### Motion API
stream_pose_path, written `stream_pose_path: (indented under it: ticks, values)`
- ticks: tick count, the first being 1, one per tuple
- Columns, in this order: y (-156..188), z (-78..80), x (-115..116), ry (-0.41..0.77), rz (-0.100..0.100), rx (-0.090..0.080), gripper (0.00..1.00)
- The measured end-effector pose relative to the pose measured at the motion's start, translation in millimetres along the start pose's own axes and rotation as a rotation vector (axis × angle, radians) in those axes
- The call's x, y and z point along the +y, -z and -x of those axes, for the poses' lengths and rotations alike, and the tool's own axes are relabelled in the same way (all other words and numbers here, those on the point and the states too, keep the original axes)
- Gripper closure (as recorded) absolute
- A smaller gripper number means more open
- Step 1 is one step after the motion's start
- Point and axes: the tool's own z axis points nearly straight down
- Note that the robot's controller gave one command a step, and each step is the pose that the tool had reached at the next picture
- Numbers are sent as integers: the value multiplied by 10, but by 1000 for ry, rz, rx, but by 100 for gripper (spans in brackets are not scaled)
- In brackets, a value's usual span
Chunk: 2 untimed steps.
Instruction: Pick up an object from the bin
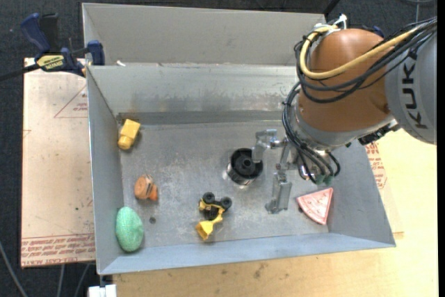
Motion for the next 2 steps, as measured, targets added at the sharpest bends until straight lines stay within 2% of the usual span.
stream_pose_path:
  ticks: [1, 2]
  values:
    - [44, 13, -2, -1, 1, -9, 0]
    - [-407, 180, 222, 43, 0, -16, 0]
